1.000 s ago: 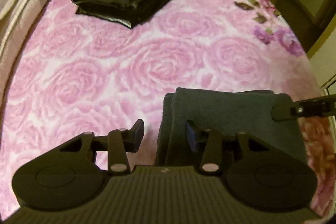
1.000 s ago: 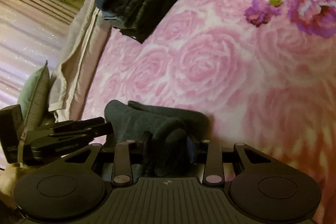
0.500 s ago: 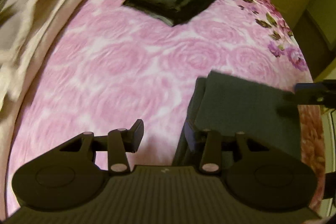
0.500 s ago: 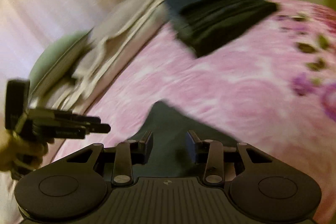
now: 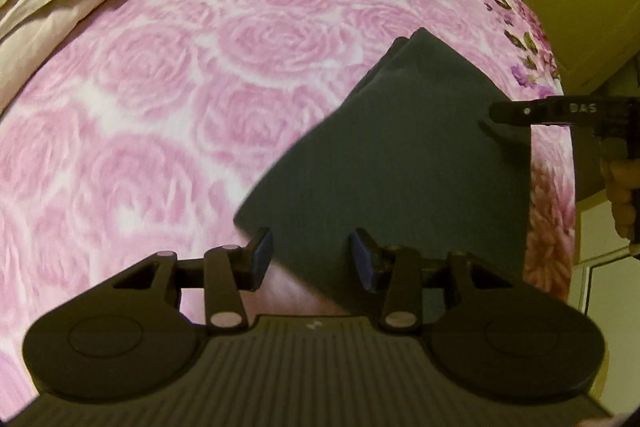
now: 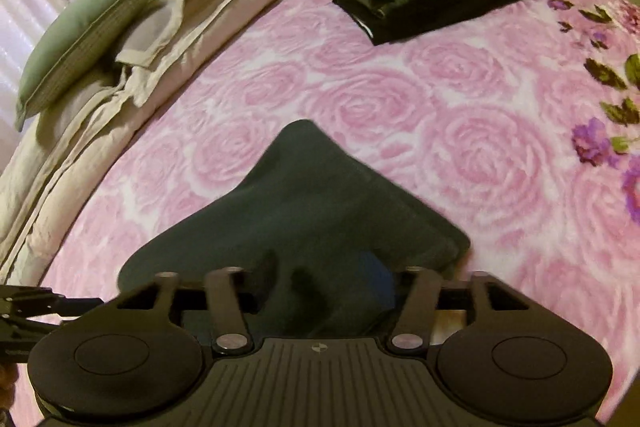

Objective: Fold clothes
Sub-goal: 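Lay the folded trouser bundle flat and open both grippers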

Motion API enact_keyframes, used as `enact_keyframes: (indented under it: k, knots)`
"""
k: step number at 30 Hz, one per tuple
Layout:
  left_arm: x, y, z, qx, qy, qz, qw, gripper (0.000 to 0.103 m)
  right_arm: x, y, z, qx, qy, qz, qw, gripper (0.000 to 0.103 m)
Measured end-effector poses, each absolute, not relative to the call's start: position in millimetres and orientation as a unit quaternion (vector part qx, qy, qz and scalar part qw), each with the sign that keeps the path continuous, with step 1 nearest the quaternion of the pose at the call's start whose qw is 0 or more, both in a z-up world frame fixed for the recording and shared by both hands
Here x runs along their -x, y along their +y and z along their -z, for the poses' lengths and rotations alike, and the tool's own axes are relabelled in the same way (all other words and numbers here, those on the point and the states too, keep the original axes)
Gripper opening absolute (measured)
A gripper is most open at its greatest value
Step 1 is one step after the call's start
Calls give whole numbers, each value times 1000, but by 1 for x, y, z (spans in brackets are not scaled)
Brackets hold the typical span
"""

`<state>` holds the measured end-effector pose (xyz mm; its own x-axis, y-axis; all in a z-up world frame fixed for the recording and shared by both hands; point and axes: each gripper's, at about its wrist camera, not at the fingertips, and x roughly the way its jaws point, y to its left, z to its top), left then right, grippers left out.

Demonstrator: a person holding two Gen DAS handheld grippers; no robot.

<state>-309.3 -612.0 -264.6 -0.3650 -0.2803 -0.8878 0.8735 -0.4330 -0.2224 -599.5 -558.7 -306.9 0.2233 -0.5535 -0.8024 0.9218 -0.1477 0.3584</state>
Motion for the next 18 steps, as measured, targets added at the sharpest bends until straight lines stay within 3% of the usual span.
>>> enact_keyframes:
  k: [7,11,16,18]
  knots:
    - [295,-581,255,-374,379,747,399,43,572,-526,268,-451,229,570,647,62]
    - [289,-574,254,-364,399,736,408,46,571,-517,246,-430,251,561,662,85]
    - [284,-583,250,-345,420,722,428,60,589,-542,238,-408,286,535,683,86]
    - [283,-591,252,-344,428,710,442,60,601,-562,241,-406,297,520,691,86]
